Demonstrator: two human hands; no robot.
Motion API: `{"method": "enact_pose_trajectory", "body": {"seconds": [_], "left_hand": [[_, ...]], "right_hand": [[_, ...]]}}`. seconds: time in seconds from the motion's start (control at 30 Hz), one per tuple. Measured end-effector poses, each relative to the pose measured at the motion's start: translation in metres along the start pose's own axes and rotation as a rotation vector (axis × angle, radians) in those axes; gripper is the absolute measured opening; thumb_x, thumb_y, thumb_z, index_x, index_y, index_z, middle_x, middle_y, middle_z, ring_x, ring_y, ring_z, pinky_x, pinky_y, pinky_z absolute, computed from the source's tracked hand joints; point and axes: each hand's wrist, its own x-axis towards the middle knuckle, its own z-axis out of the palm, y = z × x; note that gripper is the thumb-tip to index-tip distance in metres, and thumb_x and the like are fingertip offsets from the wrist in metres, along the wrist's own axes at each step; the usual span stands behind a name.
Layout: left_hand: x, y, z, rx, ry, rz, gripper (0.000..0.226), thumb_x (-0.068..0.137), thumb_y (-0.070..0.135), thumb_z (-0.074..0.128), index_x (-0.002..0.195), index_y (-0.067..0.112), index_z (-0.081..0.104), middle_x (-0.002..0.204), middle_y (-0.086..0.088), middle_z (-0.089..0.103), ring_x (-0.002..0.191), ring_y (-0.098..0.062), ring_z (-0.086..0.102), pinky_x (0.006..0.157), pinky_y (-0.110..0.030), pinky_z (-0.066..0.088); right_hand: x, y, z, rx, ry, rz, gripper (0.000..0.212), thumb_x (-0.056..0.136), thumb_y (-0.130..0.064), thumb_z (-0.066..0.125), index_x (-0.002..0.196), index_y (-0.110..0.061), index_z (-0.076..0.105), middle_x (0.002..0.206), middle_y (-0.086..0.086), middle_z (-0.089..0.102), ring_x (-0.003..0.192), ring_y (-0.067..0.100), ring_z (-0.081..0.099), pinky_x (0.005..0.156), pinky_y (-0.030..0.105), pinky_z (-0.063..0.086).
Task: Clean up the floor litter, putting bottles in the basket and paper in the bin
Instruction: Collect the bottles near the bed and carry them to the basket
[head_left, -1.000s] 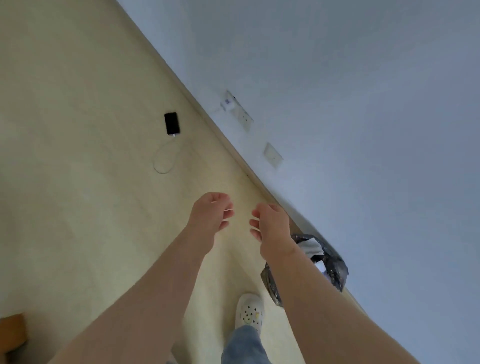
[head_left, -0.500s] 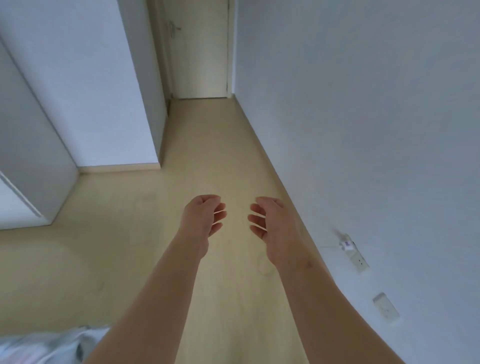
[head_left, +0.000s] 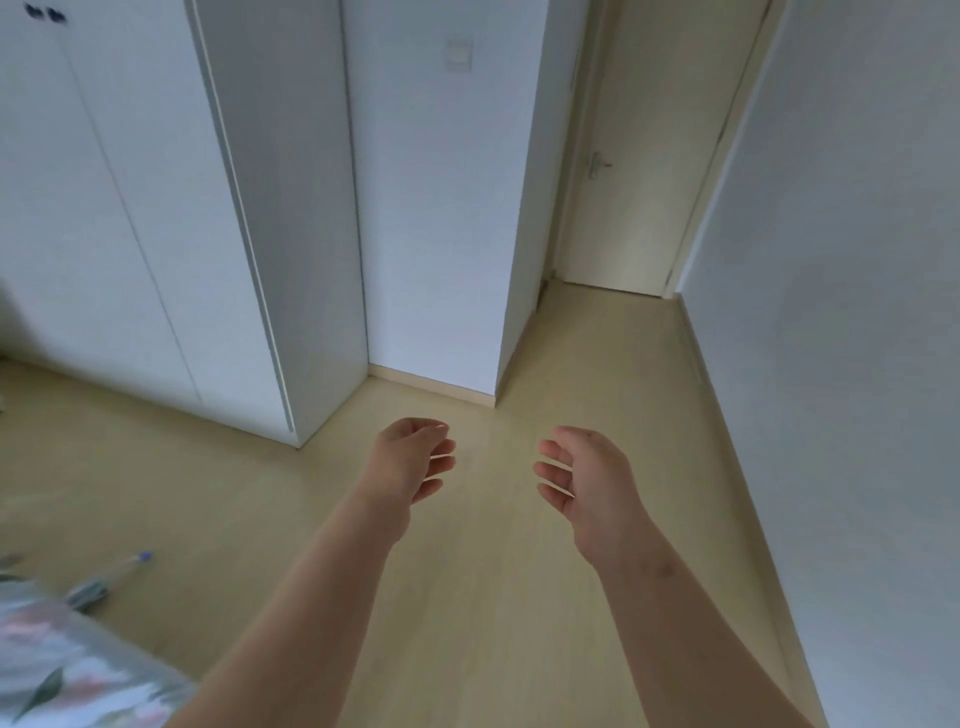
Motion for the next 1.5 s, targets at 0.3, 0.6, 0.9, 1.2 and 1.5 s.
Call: {"method": "enact_pose_trajectory", "body": {"seconds": [0.3, 0.6, 0.9, 1.2, 1.5], "left_hand": [[0.115, 0.021, -0.017, -0.107, 0.254, -0.035, 0.009, 0.093, 0.016, 0.054, 0.086, 0.020, 0.060, 0.083, 0.001, 0.064, 0.076, -0.015, 0.062, 0.070, -0.028, 0.046], [0.228, 0.031, -0.106, -0.197, 0.499, -0.091, 0.009, 0.093, 0.014, 0.052, 0.088, 0.018, 0.059, 0.082, 0.000, 0.063, 0.075, -0.014, 0.060, 0.073, -0.029, 0.046], [0.361, 0.062, -0.236, -0.191, 0.628, -0.149, 0.012, 0.093, 0.014, 0.051, 0.085, 0.019, 0.057, 0.082, 0.000, 0.062, 0.073, -0.014, 0.059, 0.069, -0.027, 0.044], [0.441, 0.063, -0.363, -0.222, 0.844, -0.266, 0.012, 0.093, 0.015, 0.051, 0.084, 0.018, 0.057, 0.078, 0.000, 0.061, 0.070, -0.013, 0.058, 0.062, -0.024, 0.041], [0.551, 0.071, -0.470, -0.361, 1.088, -0.362, 0.009, 0.094, 0.015, 0.048, 0.090, 0.015, 0.057, 0.079, -0.002, 0.060, 0.071, -0.016, 0.057, 0.061, -0.026, 0.042]], "right_hand": [[0.141, -0.019, 0.082, -0.164, -0.218, 0.084, 0.006, 0.091, -0.016, 0.053, 0.087, -0.017, 0.057, 0.091, 0.003, 0.064, 0.072, 0.017, 0.058, 0.066, 0.028, 0.047], [0.226, 0.009, 0.239, -0.311, -0.464, 0.184, 0.007, 0.091, -0.016, 0.052, 0.088, -0.016, 0.058, 0.090, 0.003, 0.063, 0.073, 0.018, 0.059, 0.068, 0.030, 0.048], [0.302, 0.043, 0.436, -0.420, -0.590, 0.236, 0.009, 0.092, -0.014, 0.050, 0.088, -0.014, 0.058, 0.088, 0.003, 0.063, 0.072, 0.018, 0.060, 0.065, 0.030, 0.047], [0.346, 0.103, 0.593, -0.533, -0.745, 0.366, 0.010, 0.092, -0.014, 0.051, 0.084, -0.016, 0.057, 0.085, 0.004, 0.063, 0.069, 0.019, 0.058, 0.061, 0.028, 0.043], [0.412, 0.136, 0.770, -0.752, -0.985, 0.368, 0.012, 0.091, -0.012, 0.049, 0.080, -0.016, 0.054, 0.081, 0.003, 0.059, 0.066, 0.017, 0.055, 0.059, 0.026, 0.042]]}}
